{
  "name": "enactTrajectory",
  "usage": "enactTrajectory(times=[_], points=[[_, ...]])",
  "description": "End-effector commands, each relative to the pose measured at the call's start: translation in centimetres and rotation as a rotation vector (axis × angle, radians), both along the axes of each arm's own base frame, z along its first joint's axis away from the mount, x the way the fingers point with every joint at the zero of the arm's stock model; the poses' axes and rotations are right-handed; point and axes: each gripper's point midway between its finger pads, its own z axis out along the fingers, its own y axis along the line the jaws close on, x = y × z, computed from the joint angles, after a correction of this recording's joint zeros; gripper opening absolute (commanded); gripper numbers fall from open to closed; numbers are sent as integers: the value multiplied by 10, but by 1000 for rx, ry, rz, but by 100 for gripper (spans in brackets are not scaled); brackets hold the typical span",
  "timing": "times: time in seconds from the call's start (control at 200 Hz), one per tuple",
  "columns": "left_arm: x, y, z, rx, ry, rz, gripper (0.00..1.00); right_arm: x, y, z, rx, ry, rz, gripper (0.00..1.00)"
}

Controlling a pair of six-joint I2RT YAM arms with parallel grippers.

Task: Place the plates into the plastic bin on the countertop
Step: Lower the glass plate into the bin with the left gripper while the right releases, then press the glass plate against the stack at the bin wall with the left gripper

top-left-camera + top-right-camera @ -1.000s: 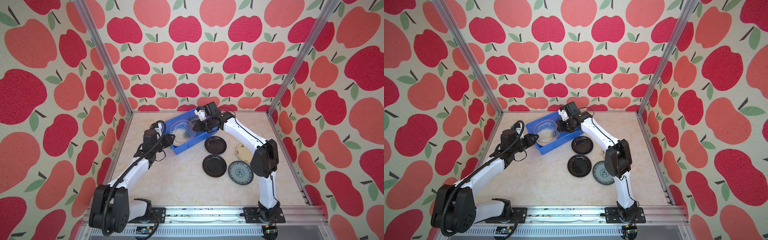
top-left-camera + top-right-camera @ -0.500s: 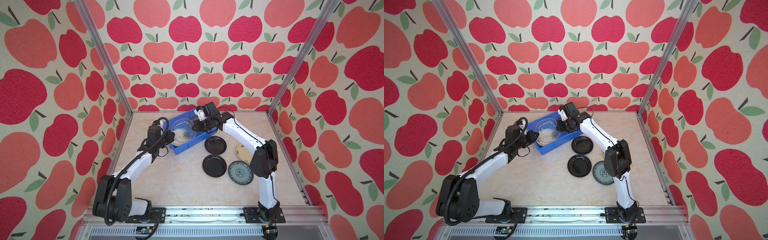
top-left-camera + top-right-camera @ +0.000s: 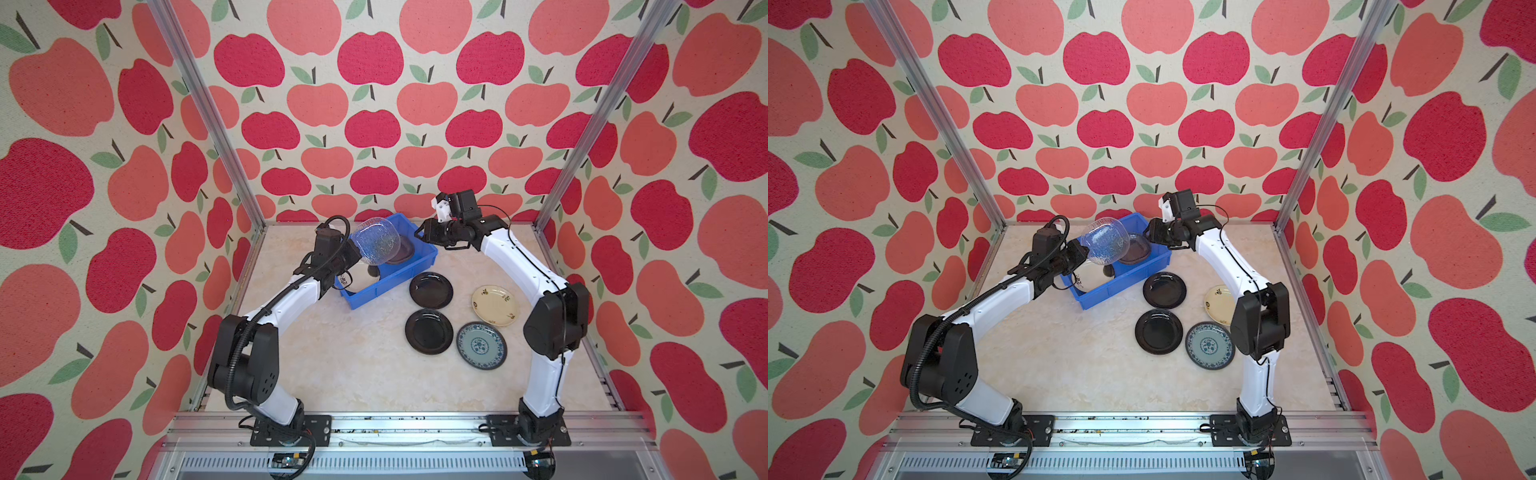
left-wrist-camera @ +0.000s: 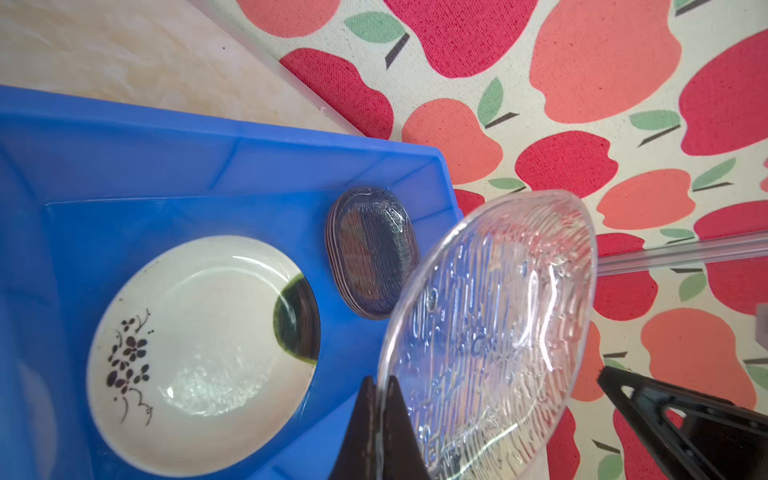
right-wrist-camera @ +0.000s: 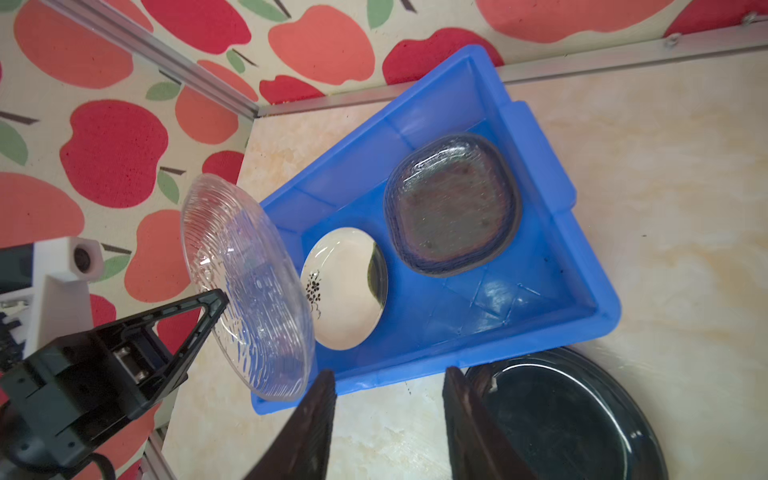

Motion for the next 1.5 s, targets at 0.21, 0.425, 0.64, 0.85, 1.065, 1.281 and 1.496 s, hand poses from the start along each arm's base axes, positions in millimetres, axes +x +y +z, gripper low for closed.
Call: enactTrajectory(times=[0.21,0.425,0.64,0.85,1.065,1.281,1.496], points=[[38,-35,-26,1,89,107,0,11,-15,6,57,18,-66,45],[55,-44,-47,37,120,134,0,10,-24,5,59,30,-57,45],[64,-50,-62,50,133,153,0,8,-30,12,64,20,-37,45],[73,-58,-77,54,163,157,0,6,-30,12,70,18,-28,45],[78,-61,-89,55,187,179,0,5,-30,8,67,23,-21,45],[81,-65,-107,38,222,177,0,3,-32,8,70,20,-18,44],[85,-65,-113,31,239,167,0,2,-31,7,79,24,-13,44]])
